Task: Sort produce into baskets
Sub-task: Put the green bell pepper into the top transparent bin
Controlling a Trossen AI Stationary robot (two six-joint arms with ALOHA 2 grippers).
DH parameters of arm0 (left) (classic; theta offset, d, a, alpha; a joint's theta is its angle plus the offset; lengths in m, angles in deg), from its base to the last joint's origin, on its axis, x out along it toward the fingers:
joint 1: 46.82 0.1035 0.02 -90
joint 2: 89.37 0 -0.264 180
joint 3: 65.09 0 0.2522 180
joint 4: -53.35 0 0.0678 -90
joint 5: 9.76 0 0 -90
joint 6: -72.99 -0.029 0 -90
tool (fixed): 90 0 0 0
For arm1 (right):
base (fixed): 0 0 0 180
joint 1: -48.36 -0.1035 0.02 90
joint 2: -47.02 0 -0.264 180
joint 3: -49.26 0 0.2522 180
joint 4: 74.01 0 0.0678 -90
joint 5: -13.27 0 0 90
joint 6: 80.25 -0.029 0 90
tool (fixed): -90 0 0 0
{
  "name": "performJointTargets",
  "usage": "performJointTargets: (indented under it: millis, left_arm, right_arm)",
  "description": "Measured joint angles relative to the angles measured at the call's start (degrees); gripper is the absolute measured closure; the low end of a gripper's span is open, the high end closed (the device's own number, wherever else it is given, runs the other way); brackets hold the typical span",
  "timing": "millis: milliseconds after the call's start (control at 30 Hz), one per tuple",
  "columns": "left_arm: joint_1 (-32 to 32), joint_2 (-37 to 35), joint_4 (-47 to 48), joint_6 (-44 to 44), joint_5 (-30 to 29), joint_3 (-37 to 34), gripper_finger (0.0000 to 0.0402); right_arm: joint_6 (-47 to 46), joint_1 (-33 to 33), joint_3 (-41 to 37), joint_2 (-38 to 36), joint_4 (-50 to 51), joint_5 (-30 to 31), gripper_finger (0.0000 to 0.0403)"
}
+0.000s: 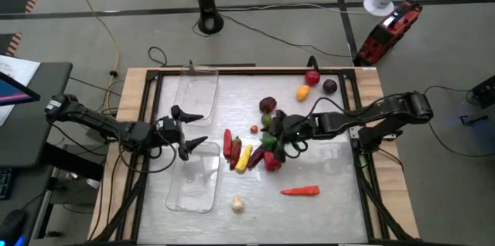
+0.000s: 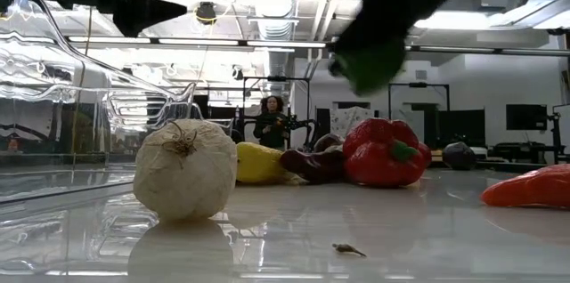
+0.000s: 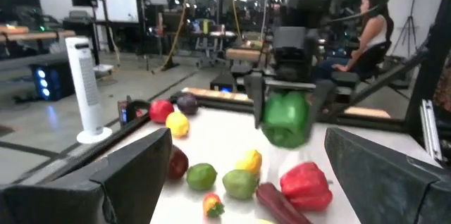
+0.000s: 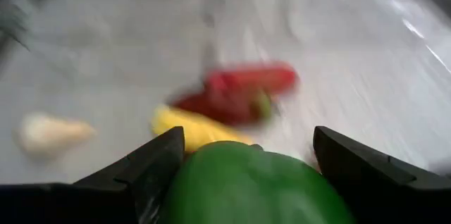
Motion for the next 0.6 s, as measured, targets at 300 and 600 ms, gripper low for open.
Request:
performJointTargets:
  millis: [300, 600]
  left_arm:
    - [-1.4, -4.9, 3.1, -1.2, -0.2, 1.7, 0.0041]
    - [-1.9, -5.3, 5.8, -0.7, 0.0, 1.7, 0.0041]
  right_arm:
    - [9.4, 1.8, 13.9, 12.7, -6.7, -4.4, 0.0070]
    - [16.2, 11.5, 34.2, 30.7, -13.6, -9.8, 0.0070]
